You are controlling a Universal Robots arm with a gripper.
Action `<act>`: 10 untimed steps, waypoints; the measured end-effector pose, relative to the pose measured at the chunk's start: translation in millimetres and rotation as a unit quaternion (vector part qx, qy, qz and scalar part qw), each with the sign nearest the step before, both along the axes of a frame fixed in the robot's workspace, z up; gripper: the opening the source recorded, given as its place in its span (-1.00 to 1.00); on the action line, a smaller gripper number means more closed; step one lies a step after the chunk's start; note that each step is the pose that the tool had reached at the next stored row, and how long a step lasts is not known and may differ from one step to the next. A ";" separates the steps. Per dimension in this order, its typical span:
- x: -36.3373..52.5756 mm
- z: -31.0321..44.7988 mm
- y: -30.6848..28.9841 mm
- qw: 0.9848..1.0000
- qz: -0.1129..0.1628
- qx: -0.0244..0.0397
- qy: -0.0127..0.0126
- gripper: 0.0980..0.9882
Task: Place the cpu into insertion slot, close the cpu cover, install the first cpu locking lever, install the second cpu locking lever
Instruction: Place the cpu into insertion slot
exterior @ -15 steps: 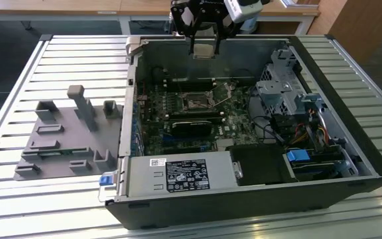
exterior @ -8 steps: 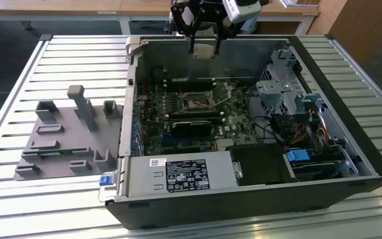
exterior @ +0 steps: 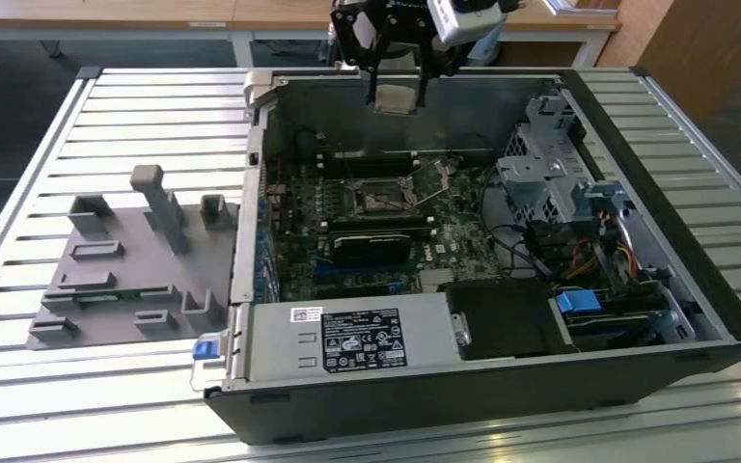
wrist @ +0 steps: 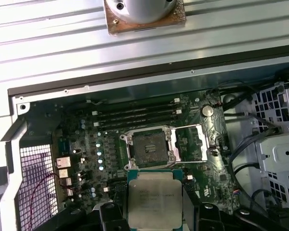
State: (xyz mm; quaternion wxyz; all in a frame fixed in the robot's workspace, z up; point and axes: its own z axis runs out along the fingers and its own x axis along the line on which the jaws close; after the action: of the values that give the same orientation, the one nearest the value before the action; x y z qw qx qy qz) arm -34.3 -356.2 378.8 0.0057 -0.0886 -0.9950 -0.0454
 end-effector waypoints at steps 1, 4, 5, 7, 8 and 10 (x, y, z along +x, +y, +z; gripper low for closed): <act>0.0 0.0 0.0 1.000 -0.003 0.000 0.000 0.00; -0.1 -0.1 0.0 1.000 -0.010 0.000 0.000 0.00; -0.1 -0.1 0.0 1.000 -0.013 0.000 0.000 0.00; -0.1 -0.1 0.0 1.000 -0.018 0.000 0.000 0.00; -0.1 -0.1 0.0 1.000 -0.021 0.000 0.000 0.00; -0.1 -0.1 0.0 1.000 -0.027 0.000 0.000 0.00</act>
State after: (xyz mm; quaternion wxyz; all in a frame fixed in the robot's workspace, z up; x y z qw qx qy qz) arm -34.4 -356.2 378.7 0.0045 -0.1154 -0.9923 -0.0455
